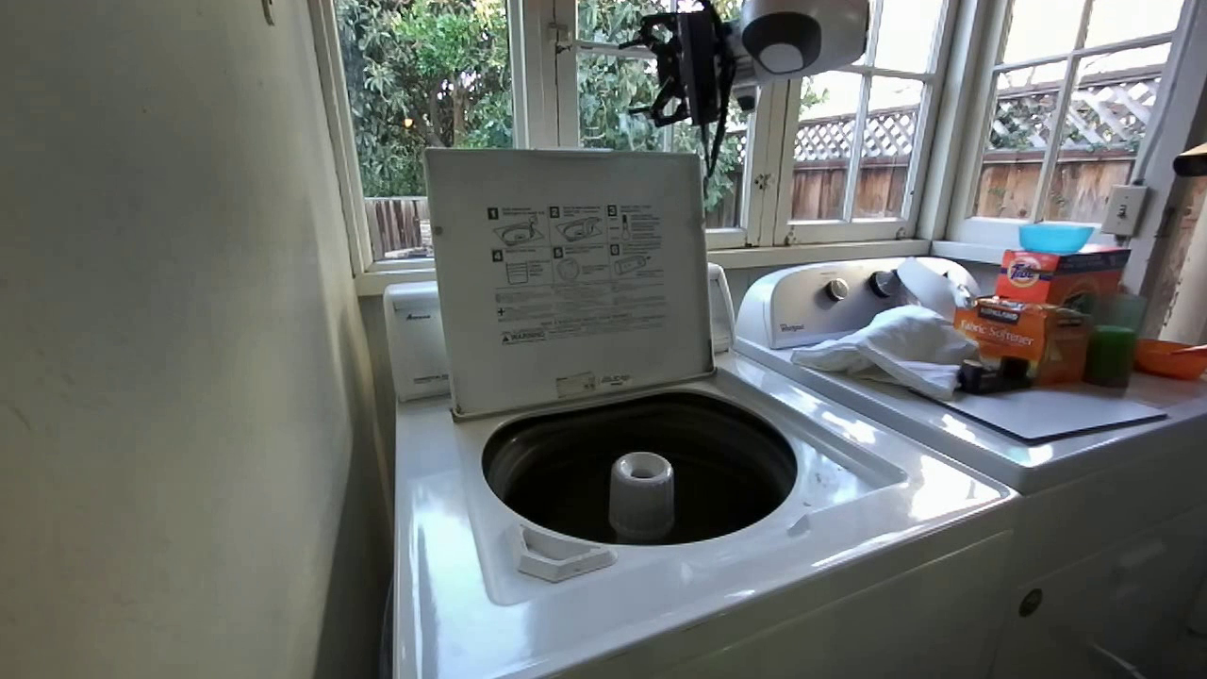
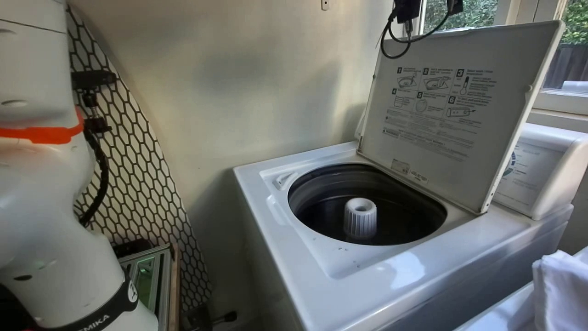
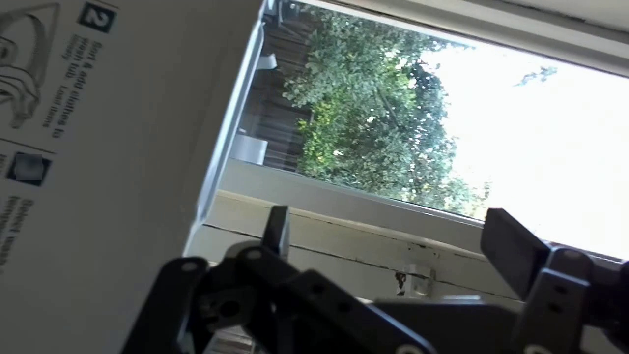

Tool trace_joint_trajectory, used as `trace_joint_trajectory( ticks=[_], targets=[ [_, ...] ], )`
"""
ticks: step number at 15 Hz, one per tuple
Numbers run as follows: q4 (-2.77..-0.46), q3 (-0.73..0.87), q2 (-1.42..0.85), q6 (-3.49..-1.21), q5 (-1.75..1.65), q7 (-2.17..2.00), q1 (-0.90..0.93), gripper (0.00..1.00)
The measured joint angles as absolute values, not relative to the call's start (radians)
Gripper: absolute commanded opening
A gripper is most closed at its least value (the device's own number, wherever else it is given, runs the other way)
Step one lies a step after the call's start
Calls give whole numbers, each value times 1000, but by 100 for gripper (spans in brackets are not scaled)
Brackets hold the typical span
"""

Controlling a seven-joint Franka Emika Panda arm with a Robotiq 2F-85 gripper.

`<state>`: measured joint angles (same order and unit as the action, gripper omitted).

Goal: Open the washing machine on the left.

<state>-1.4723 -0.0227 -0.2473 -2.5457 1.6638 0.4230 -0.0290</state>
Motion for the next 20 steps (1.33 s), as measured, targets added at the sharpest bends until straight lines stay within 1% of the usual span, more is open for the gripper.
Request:
trace_joint_trajectory(
  ticks=[3, 8, 13, 16, 20],
  targets=[
    [-1612, 9, -111, -2538, 1411, 199, -25, 100],
    [-1839, 43, 123, -2447, 993, -83, -42, 100],
    [-1963, 1, 304, -2293, 584, -338, -103, 100],
    [-2006, -17, 365, -2267, 505, -399, -103, 100],
    [-2020, -16, 370, -2267, 499, -401, -105, 100]
  ],
)
